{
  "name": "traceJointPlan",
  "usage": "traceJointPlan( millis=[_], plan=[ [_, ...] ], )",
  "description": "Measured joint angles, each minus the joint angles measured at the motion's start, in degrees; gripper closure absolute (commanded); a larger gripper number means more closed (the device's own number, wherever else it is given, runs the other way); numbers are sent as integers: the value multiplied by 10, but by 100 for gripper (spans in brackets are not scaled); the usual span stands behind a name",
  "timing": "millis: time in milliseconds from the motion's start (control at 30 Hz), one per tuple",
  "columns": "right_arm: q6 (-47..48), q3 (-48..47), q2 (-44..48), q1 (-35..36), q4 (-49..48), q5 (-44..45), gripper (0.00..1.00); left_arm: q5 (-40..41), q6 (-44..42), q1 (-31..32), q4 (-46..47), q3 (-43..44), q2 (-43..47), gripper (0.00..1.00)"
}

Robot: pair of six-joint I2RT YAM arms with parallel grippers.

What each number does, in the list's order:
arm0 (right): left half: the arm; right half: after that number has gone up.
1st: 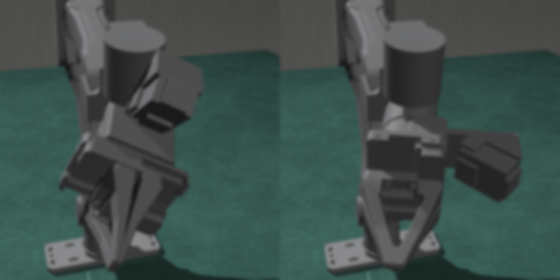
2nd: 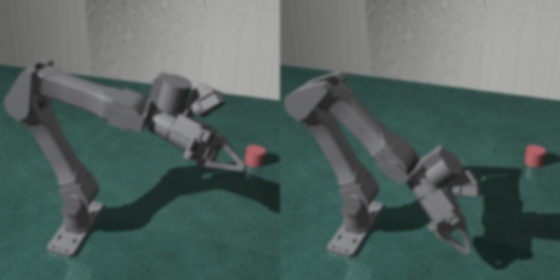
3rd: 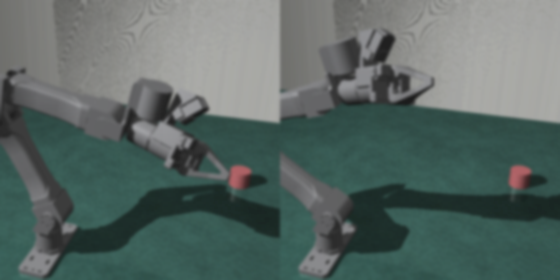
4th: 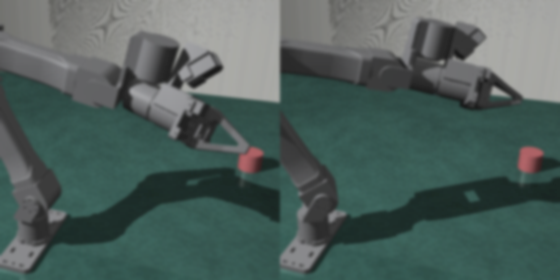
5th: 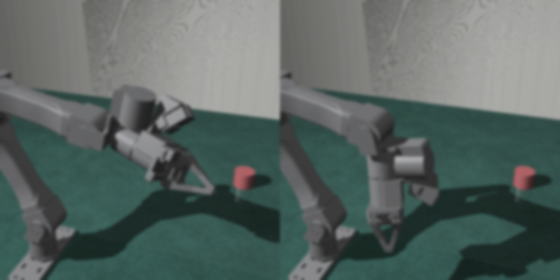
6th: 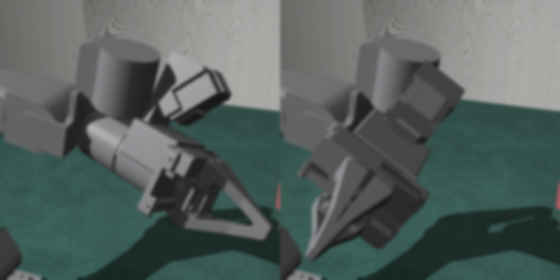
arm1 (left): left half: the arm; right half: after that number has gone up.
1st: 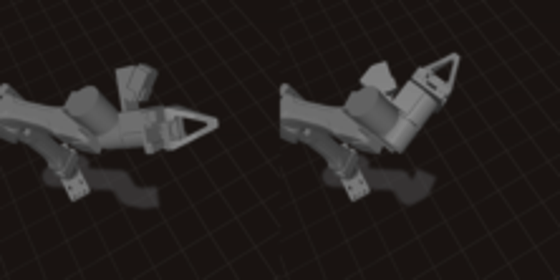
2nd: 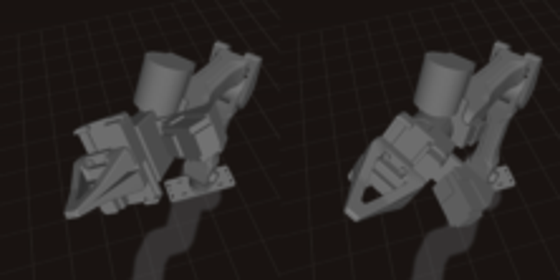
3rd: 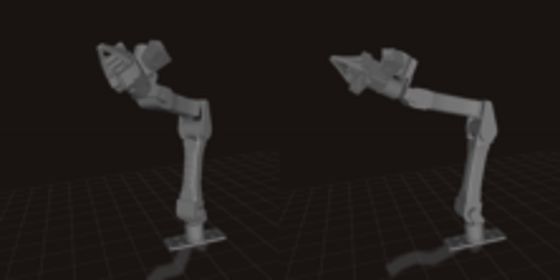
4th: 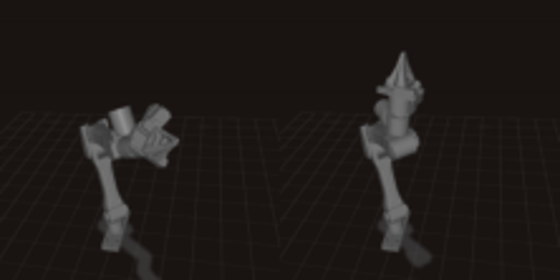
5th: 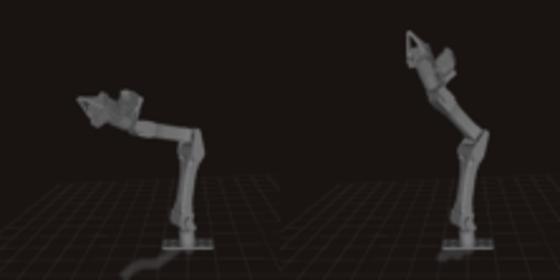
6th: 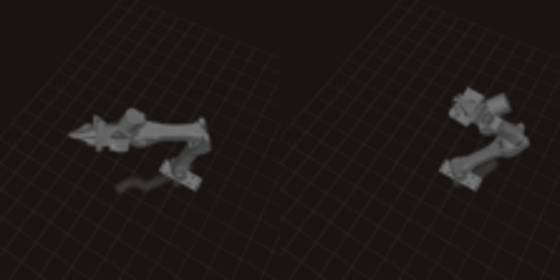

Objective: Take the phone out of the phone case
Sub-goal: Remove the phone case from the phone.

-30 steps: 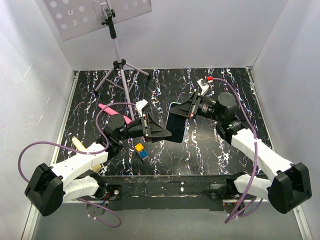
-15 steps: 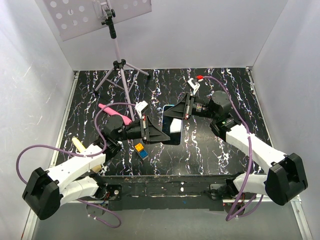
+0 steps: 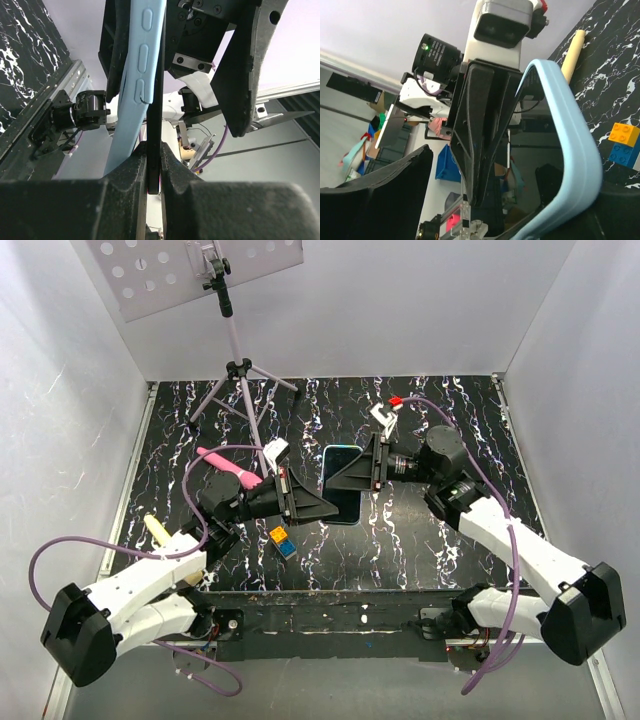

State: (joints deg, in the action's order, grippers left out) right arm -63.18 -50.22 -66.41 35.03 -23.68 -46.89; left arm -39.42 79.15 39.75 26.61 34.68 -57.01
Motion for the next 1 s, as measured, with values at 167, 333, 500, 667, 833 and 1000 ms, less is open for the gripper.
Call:
traceJointPlan(
  millis=[167,333,500,667,833,1000],
  plan=[
    [17,0,39,-7,36,-14,17,11,19,1,-1,0,17,100],
    [32,2,89,-30,99,6,22,26,41,-7,-35,3,37,100],
    [36,25,129,-38,136,52,32,41,77,-26,-59,3,43,100],
    [61,24,134,-39,195,80,33,76,95,-42,-113,7,40,100],
    [82,23,160,-39,242,102,38,108,106,-47,-146,14,39,100],
    [94,25,179,-37,257,121,48,120,127,-47,-135,16,31,100]
  ],
)
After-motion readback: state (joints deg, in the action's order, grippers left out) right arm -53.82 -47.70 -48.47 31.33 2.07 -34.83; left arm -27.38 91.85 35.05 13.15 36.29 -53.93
